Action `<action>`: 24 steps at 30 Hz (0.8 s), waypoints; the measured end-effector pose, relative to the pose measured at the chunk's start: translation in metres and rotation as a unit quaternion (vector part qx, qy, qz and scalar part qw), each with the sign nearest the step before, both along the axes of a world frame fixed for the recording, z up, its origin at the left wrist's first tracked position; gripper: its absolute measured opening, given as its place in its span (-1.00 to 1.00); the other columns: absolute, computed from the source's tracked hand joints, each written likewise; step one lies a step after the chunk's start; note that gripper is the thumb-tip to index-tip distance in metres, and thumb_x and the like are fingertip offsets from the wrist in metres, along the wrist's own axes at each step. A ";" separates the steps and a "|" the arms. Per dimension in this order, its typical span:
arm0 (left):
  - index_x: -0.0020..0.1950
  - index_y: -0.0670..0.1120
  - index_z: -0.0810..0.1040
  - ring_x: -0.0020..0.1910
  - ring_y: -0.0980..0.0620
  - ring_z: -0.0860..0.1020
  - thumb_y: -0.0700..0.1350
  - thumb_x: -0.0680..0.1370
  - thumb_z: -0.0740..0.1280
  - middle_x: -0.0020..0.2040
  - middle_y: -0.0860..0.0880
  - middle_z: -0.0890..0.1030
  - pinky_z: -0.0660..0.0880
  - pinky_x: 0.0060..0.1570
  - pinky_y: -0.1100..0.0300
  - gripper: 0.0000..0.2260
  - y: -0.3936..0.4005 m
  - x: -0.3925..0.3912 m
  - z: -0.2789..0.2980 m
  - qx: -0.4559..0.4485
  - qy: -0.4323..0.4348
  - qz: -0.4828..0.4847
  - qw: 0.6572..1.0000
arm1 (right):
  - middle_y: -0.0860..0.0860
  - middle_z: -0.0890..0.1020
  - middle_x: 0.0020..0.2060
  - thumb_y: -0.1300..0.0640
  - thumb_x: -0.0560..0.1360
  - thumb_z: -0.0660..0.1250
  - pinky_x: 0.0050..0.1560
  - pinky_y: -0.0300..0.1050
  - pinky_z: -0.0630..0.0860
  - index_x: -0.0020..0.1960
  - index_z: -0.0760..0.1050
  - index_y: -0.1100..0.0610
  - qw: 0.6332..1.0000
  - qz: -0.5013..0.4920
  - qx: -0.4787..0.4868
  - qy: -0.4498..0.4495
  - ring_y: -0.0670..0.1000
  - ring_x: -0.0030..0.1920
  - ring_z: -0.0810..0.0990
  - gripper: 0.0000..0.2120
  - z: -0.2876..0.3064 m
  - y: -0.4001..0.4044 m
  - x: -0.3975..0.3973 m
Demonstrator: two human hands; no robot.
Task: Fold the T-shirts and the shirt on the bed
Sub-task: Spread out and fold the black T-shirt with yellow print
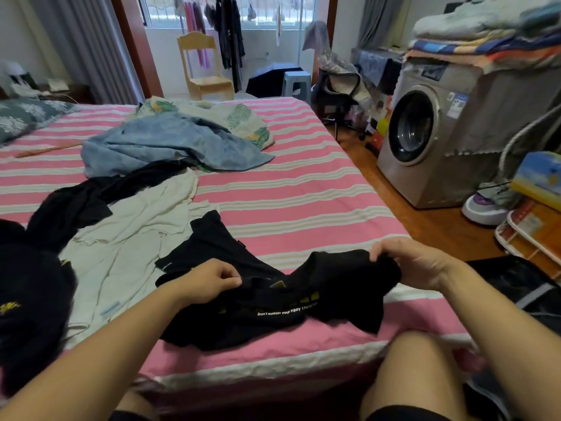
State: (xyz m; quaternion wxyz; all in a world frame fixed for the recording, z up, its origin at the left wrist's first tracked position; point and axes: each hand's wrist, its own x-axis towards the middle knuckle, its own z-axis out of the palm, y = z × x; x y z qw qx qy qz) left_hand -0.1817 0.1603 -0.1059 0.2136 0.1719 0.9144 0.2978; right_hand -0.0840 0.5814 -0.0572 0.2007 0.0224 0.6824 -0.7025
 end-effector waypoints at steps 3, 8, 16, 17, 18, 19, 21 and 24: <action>-0.18 -0.02 0.57 -0.38 0.24 0.47 -0.17 0.51 0.48 -0.31 0.12 0.57 0.42 -0.20 0.25 -0.87 -0.003 -0.001 0.003 0.021 0.043 0.023 0.999 | 0.02 0.38 -0.38 -0.07 0.32 0.57 -0.35 -0.15 0.28 -0.30 0.47 0.11 0.984 0.043 0.171 -0.001 -0.03 -0.38 0.32 -0.66 0.003 -0.009 -0.004; -0.28 -0.03 0.34 -0.43 0.08 0.34 -0.43 0.36 0.29 -0.38 0.04 0.41 0.29 -0.38 0.16 -0.70 -0.019 -0.003 0.032 0.070 0.108 0.081 0.988 | -0.02 0.70 0.02 0.02 0.37 0.61 0.18 -0.07 0.57 0.14 0.62 -0.11 0.937 0.085 0.337 -0.030 0.00 0.02 0.69 -0.64 0.015 -0.023 -0.012; -0.19 -0.07 0.60 -0.40 0.05 0.44 -0.38 0.39 0.42 -0.37 0.00 0.52 0.31 -0.36 0.15 -0.80 -0.041 -0.031 0.106 0.061 0.211 0.151 0.964 | -0.09 0.67 -0.04 0.10 0.60 0.37 0.01 -0.13 0.42 0.08 0.65 0.06 0.854 -0.121 0.425 0.277 -0.07 0.01 0.58 -0.89 0.066 -0.047 -0.036; -0.18 -0.05 0.66 -0.35 0.03 0.52 -0.38 0.39 0.43 -0.34 -0.01 0.59 0.37 -0.32 0.16 -0.78 -0.044 -0.040 0.121 0.037 0.232 0.148 0.961 | -0.12 0.64 0.04 0.08 0.59 0.38 0.08 -0.14 0.41 0.18 0.64 0.03 0.841 -0.119 0.441 0.289 -0.08 0.09 0.56 -0.82 0.082 -0.049 -0.040; -0.17 -0.02 0.70 -0.27 0.01 0.59 -0.38 0.39 0.41 -0.28 -0.02 0.66 0.41 -0.25 0.17 -0.75 -0.049 -0.050 0.139 0.006 0.254 0.136 0.958 | -0.14 0.63 0.09 0.05 0.58 0.40 0.13 -0.14 0.42 0.25 0.62 0.01 0.828 -0.096 0.465 0.298 -0.10 0.14 0.55 -0.75 0.098 -0.048 -0.046; -0.15 -0.02 0.74 -0.20 0.01 0.63 -0.38 0.40 0.39 -0.21 -0.03 0.72 0.45 -0.20 0.18 -0.73 -0.053 -0.060 0.161 -0.026 0.274 0.123 0.954 | -0.15 0.64 0.10 0.03 0.56 0.43 0.15 -0.12 0.45 0.24 0.63 -0.01 0.808 -0.066 0.500 0.305 -0.09 0.14 0.57 -0.74 0.117 -0.047 -0.053; -0.07 0.01 0.76 -0.11 -0.06 0.66 -0.31 0.47 0.36 -0.11 -0.06 0.74 0.54 -0.12 0.12 -0.74 -0.060 -0.068 0.214 -0.093 0.326 0.125 0.933 | -0.10 0.70 0.00 0.02 0.53 0.46 0.10 -0.06 0.52 0.11 0.68 -0.05 0.770 -0.041 0.558 0.307 -0.03 0.06 0.63 -0.84 0.159 -0.047 -0.066; -0.01 0.01 0.70 -0.08 -0.26 0.63 -0.13 0.56 0.32 -0.12 -0.12 0.62 0.54 -0.12 0.00 -0.84 -0.062 -0.064 0.301 -0.178 0.428 0.210 0.861 | -0.05 0.67 -0.16 0.06 0.54 0.44 -0.01 0.00 0.54 -0.16 0.60 -0.10 0.753 -0.114 0.557 0.331 0.03 -0.07 0.63 -0.88 0.235 -0.051 -0.085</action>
